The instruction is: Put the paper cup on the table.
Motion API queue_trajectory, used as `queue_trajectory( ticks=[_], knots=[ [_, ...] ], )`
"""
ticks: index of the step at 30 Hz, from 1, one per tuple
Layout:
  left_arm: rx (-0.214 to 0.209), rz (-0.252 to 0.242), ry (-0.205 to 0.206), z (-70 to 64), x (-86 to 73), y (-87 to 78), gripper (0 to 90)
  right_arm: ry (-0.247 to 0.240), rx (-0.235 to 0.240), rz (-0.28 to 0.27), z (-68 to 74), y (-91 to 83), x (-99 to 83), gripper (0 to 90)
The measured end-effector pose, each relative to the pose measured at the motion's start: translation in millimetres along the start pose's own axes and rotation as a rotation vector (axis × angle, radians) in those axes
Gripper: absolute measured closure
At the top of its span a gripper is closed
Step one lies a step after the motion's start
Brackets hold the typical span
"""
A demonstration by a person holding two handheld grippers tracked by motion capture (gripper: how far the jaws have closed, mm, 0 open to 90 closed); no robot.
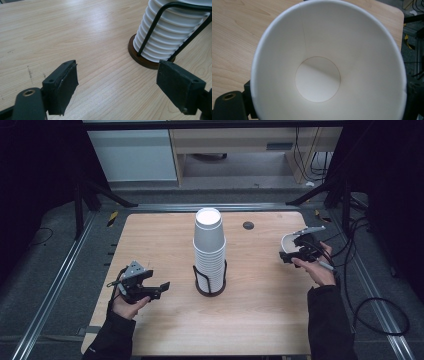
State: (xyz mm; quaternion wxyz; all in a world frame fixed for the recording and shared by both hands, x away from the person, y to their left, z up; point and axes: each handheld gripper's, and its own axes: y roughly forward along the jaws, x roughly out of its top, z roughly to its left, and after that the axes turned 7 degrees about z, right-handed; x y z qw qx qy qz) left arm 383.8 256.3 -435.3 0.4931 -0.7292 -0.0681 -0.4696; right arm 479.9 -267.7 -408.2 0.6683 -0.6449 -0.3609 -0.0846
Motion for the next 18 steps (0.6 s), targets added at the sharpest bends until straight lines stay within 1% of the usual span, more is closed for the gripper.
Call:
queue_trajectory(
  ticks=[2,3,4,6,9,12,13,15,18],
  knots=[
    [0.002,0.001,0.001,-0.2,0.1,0.1,16.6,0.008,0.002,0.014,-1.5,4.1,-3.8,10.7],
    [0.001,0.001,0.001,-0.2,0.2,0.2,16.6,0.002,-0.004,0.031,-2.2,6.3,-4.9,10.6],
    [0.001,0.002,0.001,-0.2,0.2,0.4,16.5,-0.001,-0.011,0.035,-2.2,7.8,-6.0,10.6],
    [0.003,0.004,0.002,-0.6,0.0,0.9,16.6,0.008,-0.007,0.046,-3.1,11.1,-9.1,10.6],
    [0.002,0.007,0.004,-1.1,0.0,1.4,16.5,0.011,-0.022,0.071,-3.6,16.4,-13.0,10.6],
    [0.003,0.008,0.005,-1.3,0.0,1.8,16.6,0.006,-0.029,0.091,-3.9,20.7,-16.4,10.6],
    [0.004,0.009,0.006,-1.4,0.0,1.9,16.6,0.002,-0.033,0.106,-3.8,22.3,-17.2,10.5],
    [0.004,0.011,0.007,-1.4,-0.1,2.4,16.5,-0.002,-0.037,0.116,-3.6,23.7,-17.5,10.5],
    [0.005,0.015,0.009,-1.5,-0.2,2.6,16.6,-0.001,-0.028,0.123,-3.7,25.5,-17.5,10.4]
  ],
)
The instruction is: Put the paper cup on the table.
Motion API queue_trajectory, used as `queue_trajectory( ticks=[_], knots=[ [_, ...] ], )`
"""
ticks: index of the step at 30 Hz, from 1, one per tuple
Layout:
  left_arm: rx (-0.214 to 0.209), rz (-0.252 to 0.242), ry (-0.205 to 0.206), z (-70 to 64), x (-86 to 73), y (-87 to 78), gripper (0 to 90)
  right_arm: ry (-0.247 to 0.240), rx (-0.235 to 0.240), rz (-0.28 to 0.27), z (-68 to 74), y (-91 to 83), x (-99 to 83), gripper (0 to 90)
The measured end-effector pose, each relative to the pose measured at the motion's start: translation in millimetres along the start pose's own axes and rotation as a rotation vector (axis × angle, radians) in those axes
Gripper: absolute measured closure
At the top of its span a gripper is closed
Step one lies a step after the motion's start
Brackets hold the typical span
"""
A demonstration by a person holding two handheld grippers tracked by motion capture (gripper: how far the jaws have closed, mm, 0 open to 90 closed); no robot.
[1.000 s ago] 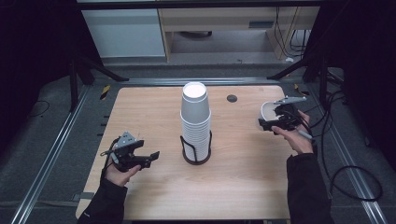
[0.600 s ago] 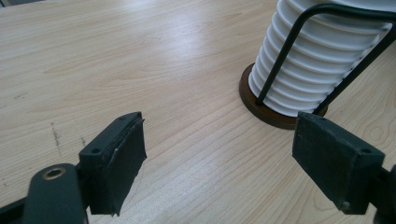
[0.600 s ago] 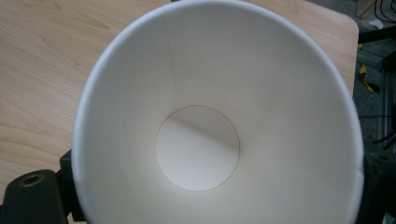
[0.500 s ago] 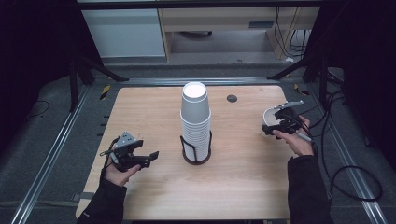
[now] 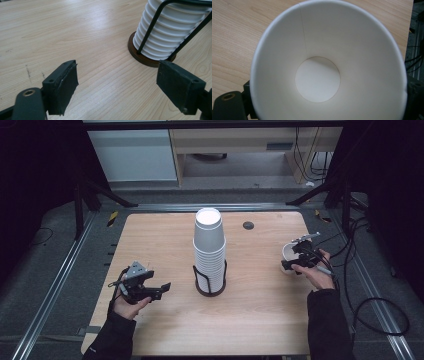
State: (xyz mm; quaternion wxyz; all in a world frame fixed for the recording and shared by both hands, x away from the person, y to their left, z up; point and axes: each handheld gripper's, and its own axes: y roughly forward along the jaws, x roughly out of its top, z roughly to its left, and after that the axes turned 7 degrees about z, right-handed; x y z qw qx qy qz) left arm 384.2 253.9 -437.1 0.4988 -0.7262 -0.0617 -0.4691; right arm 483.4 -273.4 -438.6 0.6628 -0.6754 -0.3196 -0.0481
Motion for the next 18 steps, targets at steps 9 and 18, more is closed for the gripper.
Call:
queue_trajectory(
  ticks=[9,18],
  knots=[
    [-0.003,0.0,0.0,0.1,0.0,-0.1,16.6,0.004,0.019,0.028,0.5,4.4,0.0,10.0],
    [-0.005,0.003,0.004,0.0,-0.2,0.3,16.6,-0.002,0.031,0.04,1.2,8.4,0.1,9.3]
  ],
)
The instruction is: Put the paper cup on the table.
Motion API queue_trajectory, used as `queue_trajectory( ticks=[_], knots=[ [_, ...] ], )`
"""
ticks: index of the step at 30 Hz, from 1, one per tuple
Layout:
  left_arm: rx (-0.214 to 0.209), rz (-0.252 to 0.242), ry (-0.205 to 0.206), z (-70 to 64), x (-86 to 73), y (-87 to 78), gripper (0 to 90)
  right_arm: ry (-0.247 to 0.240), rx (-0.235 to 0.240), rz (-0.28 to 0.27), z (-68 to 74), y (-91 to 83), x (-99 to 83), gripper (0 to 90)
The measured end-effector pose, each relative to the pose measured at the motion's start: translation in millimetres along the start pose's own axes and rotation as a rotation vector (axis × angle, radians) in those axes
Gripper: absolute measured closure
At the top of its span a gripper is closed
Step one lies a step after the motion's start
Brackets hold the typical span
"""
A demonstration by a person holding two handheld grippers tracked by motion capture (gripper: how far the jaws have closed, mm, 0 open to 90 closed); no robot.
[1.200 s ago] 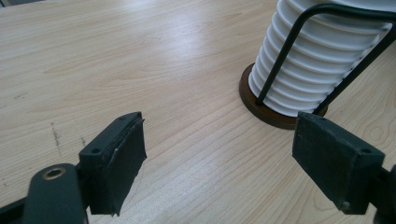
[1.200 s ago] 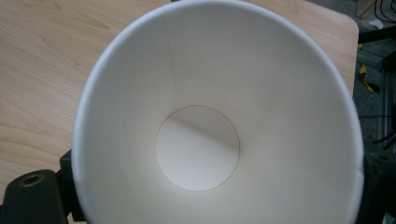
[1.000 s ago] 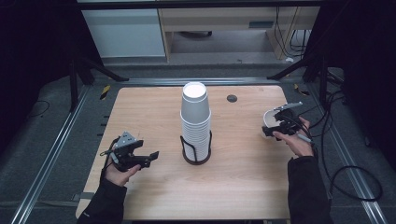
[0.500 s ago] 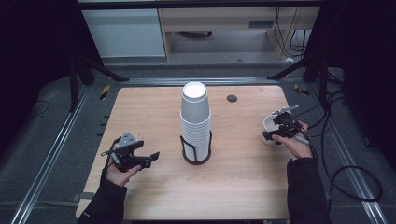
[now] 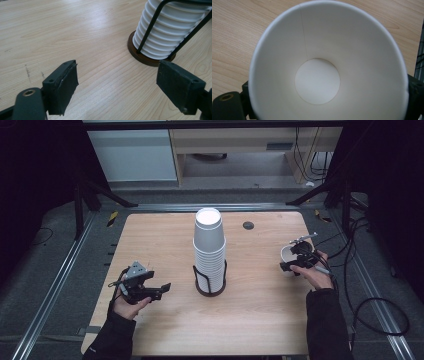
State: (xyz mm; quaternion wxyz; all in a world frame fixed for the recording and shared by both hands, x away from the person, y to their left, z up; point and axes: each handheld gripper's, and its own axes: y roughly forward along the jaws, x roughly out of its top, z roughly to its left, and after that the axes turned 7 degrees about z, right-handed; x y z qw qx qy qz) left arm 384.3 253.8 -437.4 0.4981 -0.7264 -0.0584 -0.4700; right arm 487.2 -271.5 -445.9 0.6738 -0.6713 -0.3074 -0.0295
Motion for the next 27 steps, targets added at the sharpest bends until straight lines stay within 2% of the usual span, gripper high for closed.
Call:
queue_trajectory(
  ticks=[6,16,22,24,27],
  knots=[
    [-0.004,0.001,-0.001,-0.1,-0.1,0.2,16.6,-0.008,0.004,-0.004,0.0,0.6,-0.3,8.0],
    [-0.005,0.001,-0.003,0.4,-0.3,0.3,16.6,0.002,0.027,-0.046,1.2,-7.9,0.5,2.7],
    [-0.004,0.003,-0.001,0.1,-0.3,0.6,16.5,0.0,0.03,-0.083,3.3,-19.4,1.2,1.4],
    [-0.004,0.003,-0.002,0.0,-0.3,0.5,16.5,-0.013,0.012,-0.099,4.3,-24.8,3.1,1.2],
    [-0.004,0.002,-0.003,0.4,-0.3,0.3,16.4,-0.023,0.013,-0.133,6.4,-34.6,5.5,1.2]
  ],
)
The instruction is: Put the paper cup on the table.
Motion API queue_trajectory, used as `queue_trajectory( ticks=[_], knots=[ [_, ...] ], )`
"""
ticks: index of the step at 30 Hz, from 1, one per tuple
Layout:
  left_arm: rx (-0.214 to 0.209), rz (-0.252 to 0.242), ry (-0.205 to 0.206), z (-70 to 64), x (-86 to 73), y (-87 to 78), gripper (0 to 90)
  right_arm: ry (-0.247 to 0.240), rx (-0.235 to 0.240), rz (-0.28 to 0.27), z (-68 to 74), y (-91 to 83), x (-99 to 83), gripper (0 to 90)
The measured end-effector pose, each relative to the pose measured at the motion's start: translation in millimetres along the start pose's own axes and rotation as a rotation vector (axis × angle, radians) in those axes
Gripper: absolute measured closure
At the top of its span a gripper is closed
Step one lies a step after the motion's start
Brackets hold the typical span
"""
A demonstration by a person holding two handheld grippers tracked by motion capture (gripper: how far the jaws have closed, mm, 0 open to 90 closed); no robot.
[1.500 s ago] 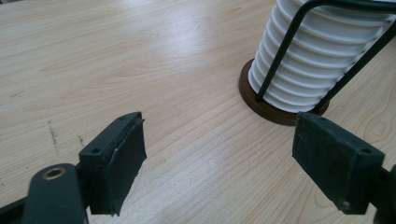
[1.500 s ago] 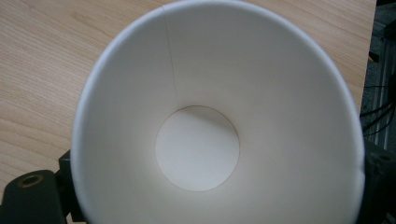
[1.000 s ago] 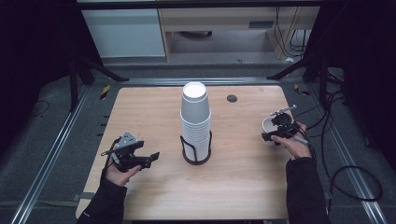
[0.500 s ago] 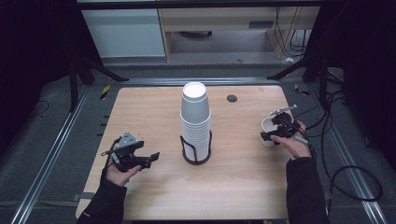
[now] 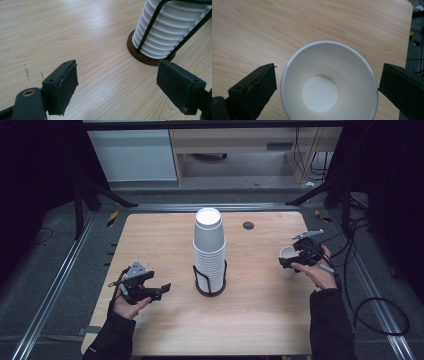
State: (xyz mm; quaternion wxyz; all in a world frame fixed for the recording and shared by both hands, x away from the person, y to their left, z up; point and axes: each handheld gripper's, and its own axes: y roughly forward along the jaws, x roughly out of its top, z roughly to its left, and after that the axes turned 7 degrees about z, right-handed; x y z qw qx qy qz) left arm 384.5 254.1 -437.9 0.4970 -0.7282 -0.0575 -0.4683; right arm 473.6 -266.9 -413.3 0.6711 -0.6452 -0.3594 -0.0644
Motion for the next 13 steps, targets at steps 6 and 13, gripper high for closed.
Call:
queue_trajectory(
  ticks=[6,13],
  knots=[
    [0.004,-0.002,0.001,0.0,0.2,-1.3,16.4,-0.027,-0.011,-0.078,9.4,-25.0,2.7,1.3],
    [0.012,0.0,0.002,0.6,-0.1,-2.0,16.1,-0.038,0.005,-0.172,25.4,-53.6,-9.9,2.3]
  ],
)
